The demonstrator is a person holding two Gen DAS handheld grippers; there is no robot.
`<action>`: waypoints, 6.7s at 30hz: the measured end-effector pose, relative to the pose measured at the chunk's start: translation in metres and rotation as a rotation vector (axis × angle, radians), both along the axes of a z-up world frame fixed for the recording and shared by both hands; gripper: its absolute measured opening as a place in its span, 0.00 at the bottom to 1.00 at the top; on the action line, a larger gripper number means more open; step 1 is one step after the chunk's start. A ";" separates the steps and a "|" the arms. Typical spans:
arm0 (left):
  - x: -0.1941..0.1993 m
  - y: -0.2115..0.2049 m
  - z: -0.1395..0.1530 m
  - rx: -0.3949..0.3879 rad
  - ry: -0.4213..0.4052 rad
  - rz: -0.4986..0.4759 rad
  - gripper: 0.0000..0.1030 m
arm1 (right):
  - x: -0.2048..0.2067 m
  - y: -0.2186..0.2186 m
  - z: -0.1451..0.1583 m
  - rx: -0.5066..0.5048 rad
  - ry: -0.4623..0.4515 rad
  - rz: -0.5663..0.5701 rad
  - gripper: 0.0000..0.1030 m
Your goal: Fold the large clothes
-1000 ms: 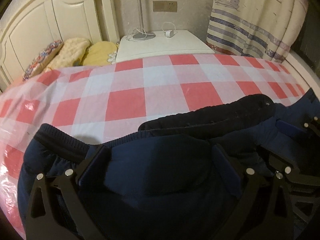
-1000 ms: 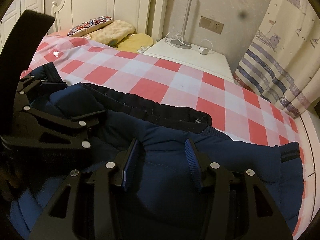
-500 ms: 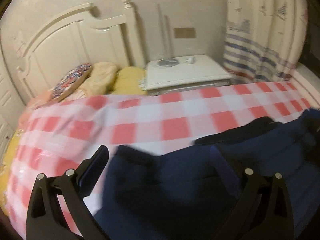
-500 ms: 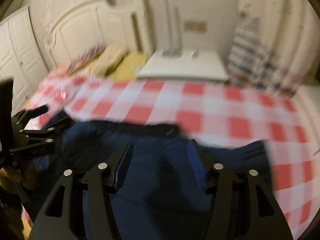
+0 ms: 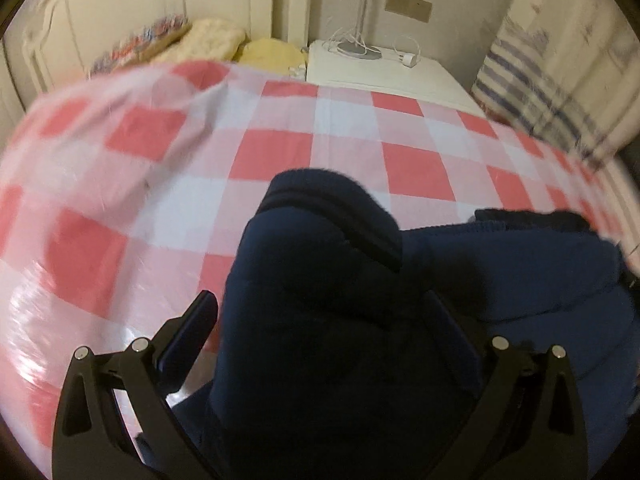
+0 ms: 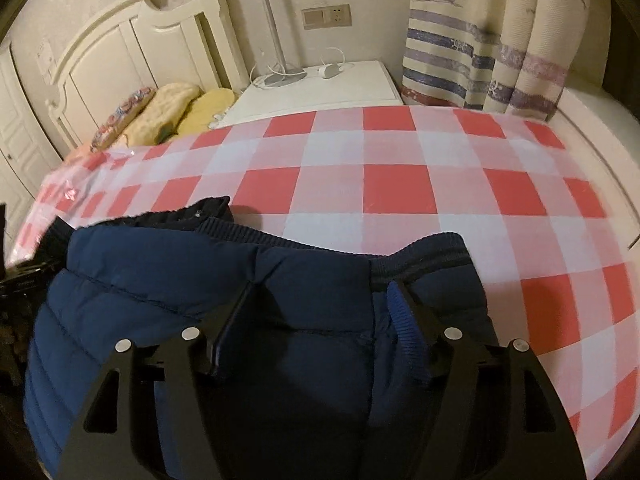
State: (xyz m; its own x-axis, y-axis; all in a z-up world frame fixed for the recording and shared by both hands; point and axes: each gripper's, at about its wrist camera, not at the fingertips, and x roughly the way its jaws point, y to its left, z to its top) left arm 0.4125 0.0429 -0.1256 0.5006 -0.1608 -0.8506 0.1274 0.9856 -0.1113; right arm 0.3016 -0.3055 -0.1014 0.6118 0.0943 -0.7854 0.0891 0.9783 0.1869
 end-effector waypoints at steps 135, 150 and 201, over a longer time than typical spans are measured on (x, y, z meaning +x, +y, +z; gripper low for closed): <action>-0.199 0.005 0.032 0.150 -0.237 0.081 0.98 | -0.227 0.028 0.033 -0.010 -0.166 0.038 0.95; -0.193 0.032 0.004 -0.003 -0.195 0.076 0.98 | -0.285 -0.031 0.028 0.231 -0.215 -0.091 0.95; -0.244 -0.160 0.074 0.255 -0.430 -0.277 0.95 | -0.322 0.005 0.049 0.391 -0.502 -0.103 0.32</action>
State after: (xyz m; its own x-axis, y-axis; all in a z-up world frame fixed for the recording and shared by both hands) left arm 0.1688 -0.1172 -0.0516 0.7790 -0.1513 -0.6084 0.3658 0.8978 0.2451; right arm -0.0204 -0.3003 -0.0520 0.9170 0.2366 -0.3211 -0.0116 0.8205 0.5716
